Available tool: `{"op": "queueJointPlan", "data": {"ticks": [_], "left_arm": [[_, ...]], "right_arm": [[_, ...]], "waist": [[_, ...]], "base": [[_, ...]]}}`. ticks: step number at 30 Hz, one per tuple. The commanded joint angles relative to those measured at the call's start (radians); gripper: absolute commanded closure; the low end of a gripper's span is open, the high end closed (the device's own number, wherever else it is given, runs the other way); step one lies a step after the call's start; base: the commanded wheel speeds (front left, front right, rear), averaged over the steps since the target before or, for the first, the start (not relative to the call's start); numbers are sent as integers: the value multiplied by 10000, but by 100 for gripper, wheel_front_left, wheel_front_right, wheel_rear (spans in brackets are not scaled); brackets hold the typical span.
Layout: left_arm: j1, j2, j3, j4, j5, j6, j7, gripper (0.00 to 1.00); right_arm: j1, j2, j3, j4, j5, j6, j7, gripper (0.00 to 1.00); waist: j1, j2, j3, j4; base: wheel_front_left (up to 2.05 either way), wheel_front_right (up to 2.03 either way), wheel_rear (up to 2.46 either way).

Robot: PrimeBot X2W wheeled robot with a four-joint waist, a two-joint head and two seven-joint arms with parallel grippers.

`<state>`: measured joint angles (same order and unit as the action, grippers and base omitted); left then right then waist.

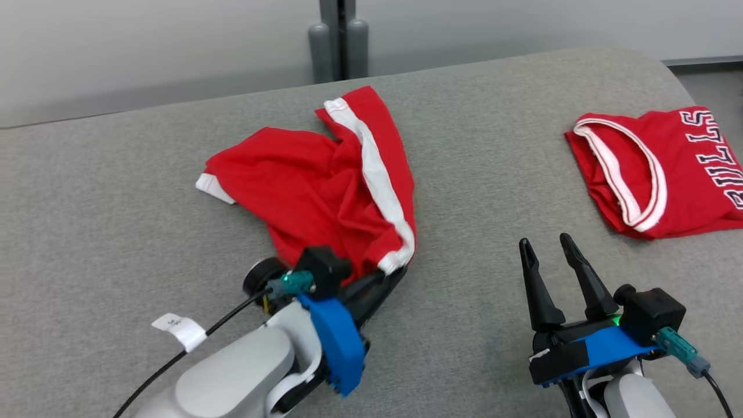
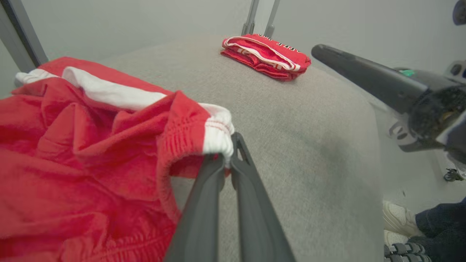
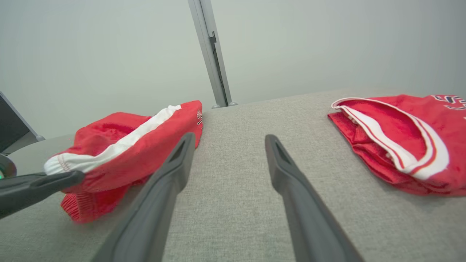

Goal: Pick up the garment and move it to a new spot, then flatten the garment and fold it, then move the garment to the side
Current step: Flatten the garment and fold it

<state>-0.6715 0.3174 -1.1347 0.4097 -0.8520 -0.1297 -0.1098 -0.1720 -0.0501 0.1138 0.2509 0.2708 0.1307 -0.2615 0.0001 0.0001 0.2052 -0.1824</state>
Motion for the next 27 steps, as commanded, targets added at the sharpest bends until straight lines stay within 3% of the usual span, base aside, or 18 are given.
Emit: {"op": "queueJointPlan", "data": {"ticks": [1,11,14,18,20,27], "left_arm": [[115,418,-440,-188,-274,-6,205,100],[676,1848,-1227,-395,-1248,105,1802,100],[604,2263,-1203,-218,-888,698,1849,100],[473,2648,-877,207,-367,2072,1345,100],[545,2708,-758,431,-277,2542,1145,100],[814,2492,-92,1029,-597,3213,70,100]], "right_arm": [[-72,-4,0,40,-98,1,-48,0],[51,-9,-29,124,-168,1,-46,0],[123,-7,-12,123,-186,1,-46,0],[151,-9,16,120,-197,1,-46,0],[173,-9,45,137,-205,1,-46,0],[221,-9,100,197,-270,1,-46,0]], "waist": [[-1,-1,26,209],[-1,-1,-248,865],[-1,-1,-341,1002],[-1,-1,-443,1107],[-1,-1,-481,1122],[-1,-1,-607,1066]], "base": [[0,0,0],[0,0,0],[0,0,0],[0,0,0],[0,0,0],[0,0,0]]}}
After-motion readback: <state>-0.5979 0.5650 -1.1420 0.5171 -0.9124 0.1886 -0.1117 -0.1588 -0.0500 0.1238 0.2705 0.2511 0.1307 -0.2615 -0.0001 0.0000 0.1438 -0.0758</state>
